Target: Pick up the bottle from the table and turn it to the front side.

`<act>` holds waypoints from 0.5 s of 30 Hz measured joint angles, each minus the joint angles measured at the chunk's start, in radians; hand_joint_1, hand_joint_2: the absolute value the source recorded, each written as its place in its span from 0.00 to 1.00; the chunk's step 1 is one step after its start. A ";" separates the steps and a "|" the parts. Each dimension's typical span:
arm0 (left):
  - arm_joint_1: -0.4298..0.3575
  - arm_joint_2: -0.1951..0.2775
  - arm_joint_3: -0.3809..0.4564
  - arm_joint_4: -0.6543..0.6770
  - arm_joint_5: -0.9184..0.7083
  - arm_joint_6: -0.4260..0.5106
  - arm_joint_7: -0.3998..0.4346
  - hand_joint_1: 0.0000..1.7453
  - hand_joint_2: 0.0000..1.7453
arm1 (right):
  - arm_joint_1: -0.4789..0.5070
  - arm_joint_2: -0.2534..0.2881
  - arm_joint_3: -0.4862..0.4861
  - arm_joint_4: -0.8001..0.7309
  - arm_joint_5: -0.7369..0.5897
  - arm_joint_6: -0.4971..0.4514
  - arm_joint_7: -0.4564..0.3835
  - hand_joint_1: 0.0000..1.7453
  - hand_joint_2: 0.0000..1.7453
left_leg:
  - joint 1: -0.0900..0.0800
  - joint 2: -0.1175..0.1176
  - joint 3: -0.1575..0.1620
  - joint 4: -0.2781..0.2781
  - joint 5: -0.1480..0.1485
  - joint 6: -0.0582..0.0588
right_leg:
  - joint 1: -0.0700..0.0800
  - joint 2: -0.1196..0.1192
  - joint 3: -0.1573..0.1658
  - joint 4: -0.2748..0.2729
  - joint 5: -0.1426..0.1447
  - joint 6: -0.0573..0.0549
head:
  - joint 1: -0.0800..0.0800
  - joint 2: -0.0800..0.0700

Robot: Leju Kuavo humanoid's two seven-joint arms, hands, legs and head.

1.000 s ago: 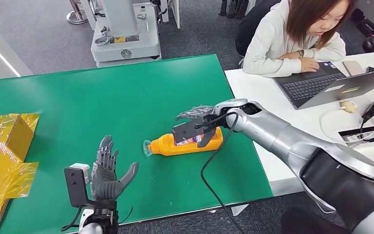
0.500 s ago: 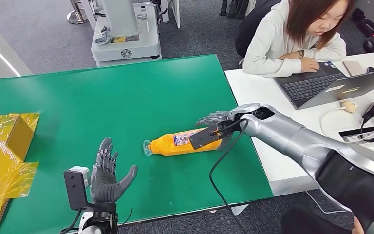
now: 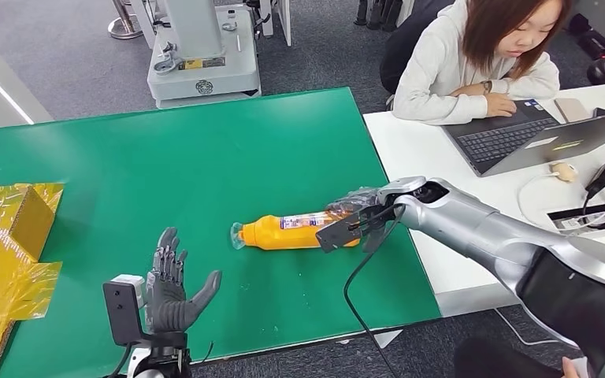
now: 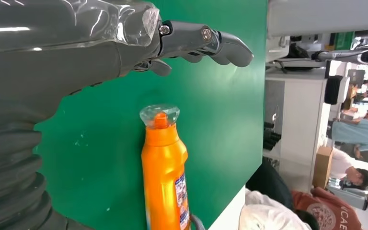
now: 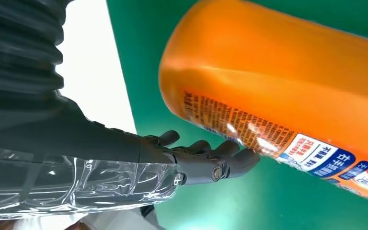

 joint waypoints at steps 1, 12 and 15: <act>0.002 0.000 0.001 0.000 -0.007 0.006 -0.004 0.00 1.00 | 0.010 0.003 0.000 0.004 0.010 -0.042 0.002 0.00 1.00 | 0.000 0.000 0.000 0.000 0.000 0.000 | 0.000 0.000 0.000 0.000 0.000 0.000 | 0.000 0.000; 0.020 -0.001 0.021 0.000 -0.053 0.012 -0.026 0.00 1.00 | 0.110 0.112 -0.074 0.065 0.159 -0.324 -0.003 0.00 1.00 | 0.000 0.000 0.000 0.000 0.000 0.000 | 0.000 0.001 0.000 0.000 0.000 0.000 | 0.000 0.000; 0.020 -0.001 0.022 0.000 -0.053 0.012 -0.028 0.00 1.00 | 0.110 0.152 -0.099 0.082 0.155 -0.334 -0.013 0.00 1.00 | 0.000 0.000 0.000 0.000 0.000 0.000 | 0.000 0.001 0.000 0.001 0.000 0.000 | 0.000 0.000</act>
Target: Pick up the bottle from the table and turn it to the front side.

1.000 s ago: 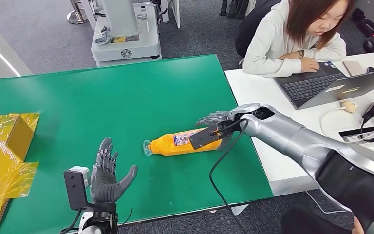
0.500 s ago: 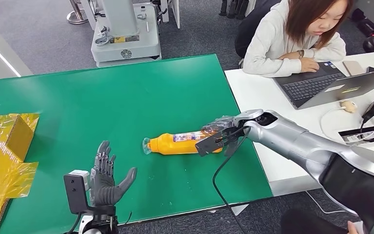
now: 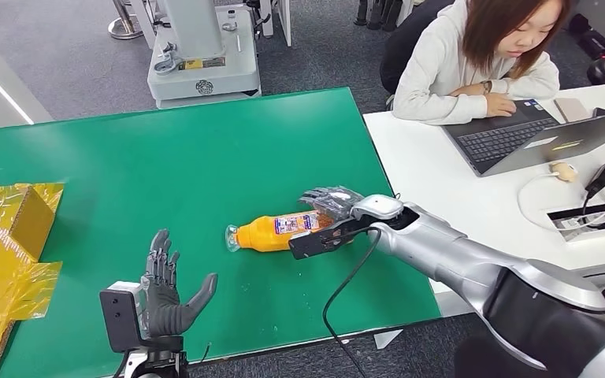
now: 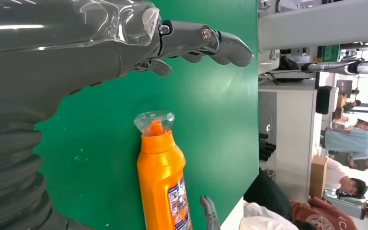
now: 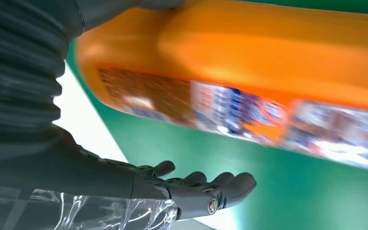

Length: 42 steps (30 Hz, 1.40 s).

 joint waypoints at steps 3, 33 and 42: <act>0.000 0.000 0.000 0.000 0.005 -0.005 -0.003 0.00 1.00 | 0.002 0.049 -0.031 0.013 -0.039 -0.006 -0.021 0.00 1.00 | 0.000 0.000 0.000 0.000 0.000 0.000 | 0.000 0.000 0.000 0.000 0.000 0.000 | 0.000 0.000; -0.015 -0.001 0.015 -0.014 0.058 -0.051 0.035 0.00 1.00 | -0.026 0.265 -0.035 0.235 0.007 0.141 0.008 0.00 1.00 | 0.000 0.001 -0.001 0.001 0.000 0.000 | 0.000 0.001 -0.002 0.001 0.000 0.000 | 0.000 0.000; -0.002 -0.001 0.019 -0.022 -0.072 0.043 0.036 0.00 1.00 | -0.002 0.177 -0.030 0.196 0.151 0.006 0.092 0.00 1.00 | 0.000 -0.001 -0.001 0.001 0.000 0.000 | 0.000 -0.001 -0.002 0.000 0.000 0.000 | 0.000 0.000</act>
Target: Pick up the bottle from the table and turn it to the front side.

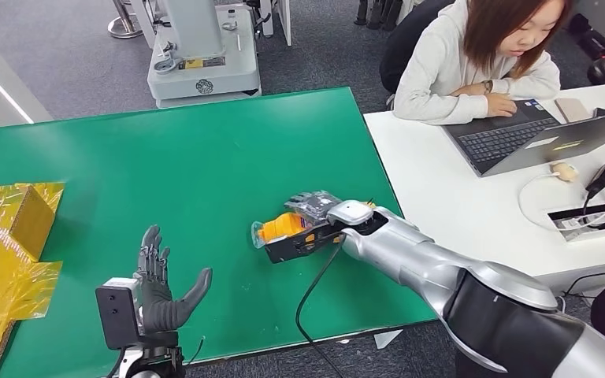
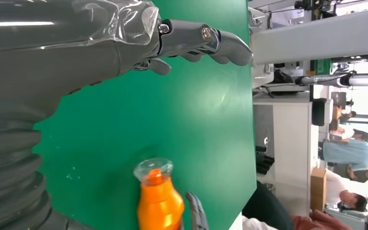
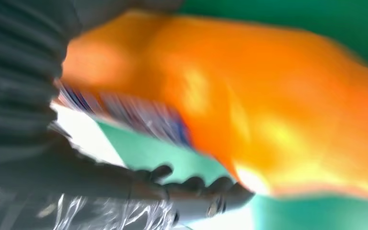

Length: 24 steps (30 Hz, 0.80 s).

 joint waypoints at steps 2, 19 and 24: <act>0.007 0.000 0.005 -0.002 -0.012 0.004 0.000 0.00 1.00 | 0.013 -0.023 -0.006 -0.009 0.049 -0.029 0.026 0.00 1.00 | 0.000 0.000 0.000 0.000 0.000 0.000 | 0.000 0.000 0.000 0.000 0.000 0.000 | 0.000 0.000; 0.011 -0.003 0.013 -0.002 0.025 -0.039 0.002 0.00 1.00 | 0.083 -0.143 -0.144 -0.083 -0.030 0.118 -0.026 0.01 1.00 | 0.000 0.000 0.001 0.001 0.000 0.000 | 0.000 0.000 0.001 -0.001 0.000 0.000 | 0.000 0.000; 0.012 -0.003 0.013 -0.002 0.078 -0.077 0.002 0.00 1.00 | 0.095 -0.211 -0.161 -0.128 -0.103 0.193 -0.049 1.00 1.00 | 0.000 0.000 0.001 0.001 0.000 0.001 | 0.000 -0.001 0.003 -0.001 0.000 0.000 | 0.000 0.000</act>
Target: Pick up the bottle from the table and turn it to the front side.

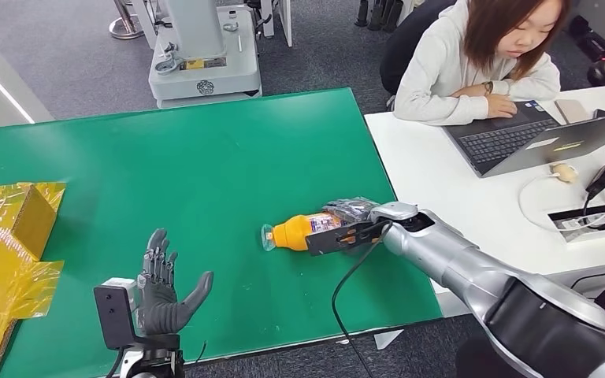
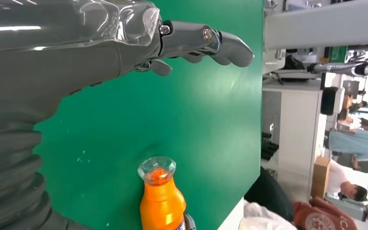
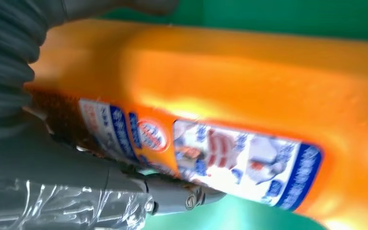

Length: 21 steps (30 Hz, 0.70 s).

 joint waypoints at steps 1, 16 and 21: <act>0.000 0.000 0.000 0.000 0.007 -0.004 0.000 0.00 1.00 | 0.003 -0.014 -0.001 -0.010 -0.010 0.005 -0.001 1.00 1.00 | 0.000 0.000 0.000 0.000 0.000 0.000 | 0.000 0.000 0.000 0.000 0.000 0.000 | 0.000 0.000; 0.005 0.000 0.000 -0.002 0.049 -0.030 0.002 0.00 1.00 | 0.017 -0.148 0.004 -0.136 -0.015 0.082 0.014 1.00 1.00 | 0.000 0.000 0.000 0.002 0.000 0.001 | 0.000 0.000 0.001 0.000 0.001 0.001 | 0.000 0.000; 0.006 0.000 0.000 -0.003 0.051 -0.035 -0.002 0.00 1.00 | 0.054 -0.172 -0.013 -0.169 -0.181 0.045 -0.068 1.00 1.00 | 0.000 0.000 0.000 0.001 0.000 0.001 | 0.000 0.000 0.000 0.000 0.001 0.001 | 0.000 0.000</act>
